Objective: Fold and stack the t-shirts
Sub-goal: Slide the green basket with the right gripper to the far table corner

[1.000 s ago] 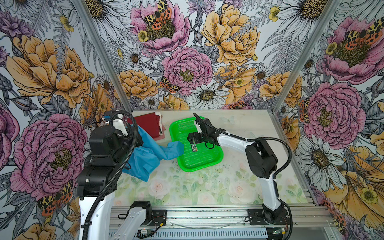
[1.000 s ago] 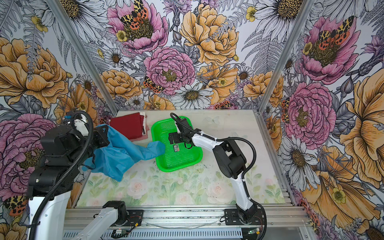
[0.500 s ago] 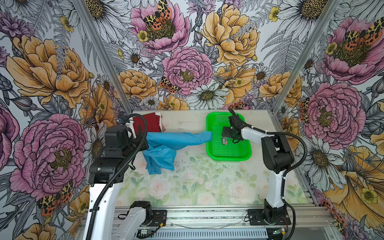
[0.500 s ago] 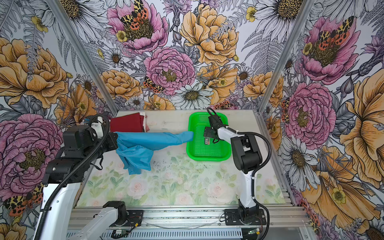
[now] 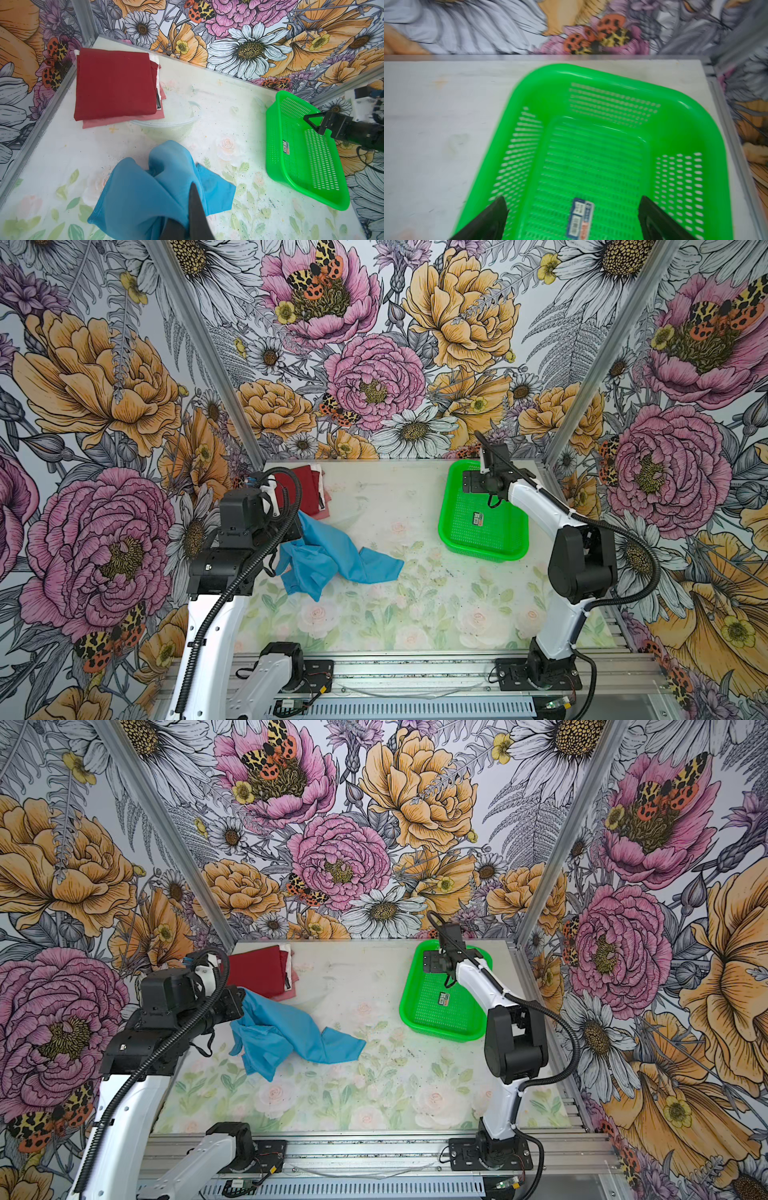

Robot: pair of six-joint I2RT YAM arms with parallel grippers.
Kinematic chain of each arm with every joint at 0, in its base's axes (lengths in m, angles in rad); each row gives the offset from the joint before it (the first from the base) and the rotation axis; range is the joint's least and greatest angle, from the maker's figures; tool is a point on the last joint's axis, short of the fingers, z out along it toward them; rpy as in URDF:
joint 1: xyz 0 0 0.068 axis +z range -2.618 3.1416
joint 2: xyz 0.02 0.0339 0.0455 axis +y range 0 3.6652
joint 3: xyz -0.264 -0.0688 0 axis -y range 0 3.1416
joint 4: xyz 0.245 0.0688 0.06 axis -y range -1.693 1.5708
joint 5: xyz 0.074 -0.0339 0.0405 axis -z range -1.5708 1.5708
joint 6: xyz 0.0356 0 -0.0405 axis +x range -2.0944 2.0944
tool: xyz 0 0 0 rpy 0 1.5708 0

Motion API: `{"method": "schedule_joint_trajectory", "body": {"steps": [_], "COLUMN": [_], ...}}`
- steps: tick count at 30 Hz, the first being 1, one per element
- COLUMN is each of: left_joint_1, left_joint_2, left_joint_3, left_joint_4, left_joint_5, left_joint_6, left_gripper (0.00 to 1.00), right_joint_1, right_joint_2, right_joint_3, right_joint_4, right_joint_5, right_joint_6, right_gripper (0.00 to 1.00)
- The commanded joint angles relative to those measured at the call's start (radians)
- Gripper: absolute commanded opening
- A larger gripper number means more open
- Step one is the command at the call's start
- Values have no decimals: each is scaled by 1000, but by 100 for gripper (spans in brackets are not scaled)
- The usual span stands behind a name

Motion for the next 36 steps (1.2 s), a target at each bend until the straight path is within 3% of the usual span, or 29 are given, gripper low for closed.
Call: {"method": "schedule_joint_trajectory", "body": {"steps": [1, 8, 16, 21, 25, 29, 36], "left_joint_1": [8, 8, 7, 7, 6, 5, -5], "left_joint_2": [-12, -30, -42, -60, -63, -48, -58], "left_joint_3": [-25, -62, -85, -92, -97, -95, -101], "left_joint_4": [57, 83, 88, 88, 88, 89, 91], "left_joint_5": [35, 65, 83, 82, 90, 112, 157], "left_joint_6": [6, 2, -3, -3, -5, -11, -14], "left_gripper": [0, 0, 0, 0, 0, 0, 0], "right_joint_1": [134, 387, 415, 340, 220, 93, -39], "right_joint_2": [-71, -47, 6, 13, 29, 91, 231], "right_joint_3": [-5, -62, -165, -236, -262, -201, -45], "right_joint_4": [-12, -10, 0, 1, 1, 1, -2], "right_joint_5": [-143, -84, 36, 92, 100, 73, 22], "right_joint_6": [-3, 118, 311, 356, 338, 272, 189], "right_gripper": [100, 100, 99, 100, 99, 99, 100]}}
